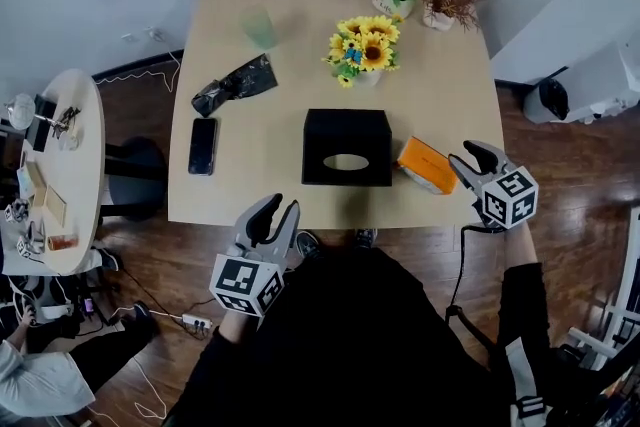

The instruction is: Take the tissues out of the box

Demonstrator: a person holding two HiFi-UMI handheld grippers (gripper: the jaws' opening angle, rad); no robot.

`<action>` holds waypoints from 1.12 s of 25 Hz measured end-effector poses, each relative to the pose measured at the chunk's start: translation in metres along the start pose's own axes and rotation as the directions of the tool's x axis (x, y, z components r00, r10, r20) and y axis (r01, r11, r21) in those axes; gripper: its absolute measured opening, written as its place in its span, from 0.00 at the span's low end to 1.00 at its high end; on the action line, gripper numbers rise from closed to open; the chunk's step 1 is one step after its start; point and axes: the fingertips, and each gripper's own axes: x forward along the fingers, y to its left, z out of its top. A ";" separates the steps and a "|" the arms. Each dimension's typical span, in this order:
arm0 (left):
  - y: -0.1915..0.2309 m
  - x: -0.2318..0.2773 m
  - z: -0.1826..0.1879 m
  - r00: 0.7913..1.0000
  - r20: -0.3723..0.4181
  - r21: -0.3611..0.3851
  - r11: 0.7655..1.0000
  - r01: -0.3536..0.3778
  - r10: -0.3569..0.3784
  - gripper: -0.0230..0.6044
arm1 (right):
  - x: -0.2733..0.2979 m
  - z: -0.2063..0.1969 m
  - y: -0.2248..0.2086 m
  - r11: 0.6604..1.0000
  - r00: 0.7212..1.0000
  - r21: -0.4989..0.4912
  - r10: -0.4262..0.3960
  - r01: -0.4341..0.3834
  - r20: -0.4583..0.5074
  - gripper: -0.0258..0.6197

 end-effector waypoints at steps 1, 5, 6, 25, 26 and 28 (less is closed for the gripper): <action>0.001 0.000 0.002 1.000 0.005 0.003 1.000 0.002 -0.002 0.19 | -0.006 0.021 0.004 0.999 0.996 0.019 -0.034 0.033 0.083 0.30; 0.004 -0.001 0.007 1.000 0.024 0.005 1.000 0.002 -0.003 0.19 | -0.024 0.093 0.037 0.991 0.934 0.124 -0.094 0.054 0.345 0.15; 0.005 -0.002 0.008 1.000 0.027 0.004 1.000 0.000 0.000 0.19 | -0.027 0.107 0.048 0.990 0.917 0.134 -0.093 0.044 0.387 0.14; 0.028 -0.032 -0.001 0.997 0.046 -0.032 0.997 -0.068 0.069 0.19 | -0.027 0.186 0.156 0.997 0.837 -0.051 -0.023 0.060 0.546 0.04; 0.028 -0.032 0.000 0.997 0.044 -0.031 0.997 -0.067 0.068 0.19 | -0.027 0.186 0.157 0.996 0.838 -0.056 -0.023 0.063 0.545 0.04; 0.027 -0.031 0.000 0.997 0.040 -0.030 0.998 -0.062 0.063 0.19 | -0.027 0.185 0.158 0.996 0.839 -0.062 -0.025 0.070 0.543 0.04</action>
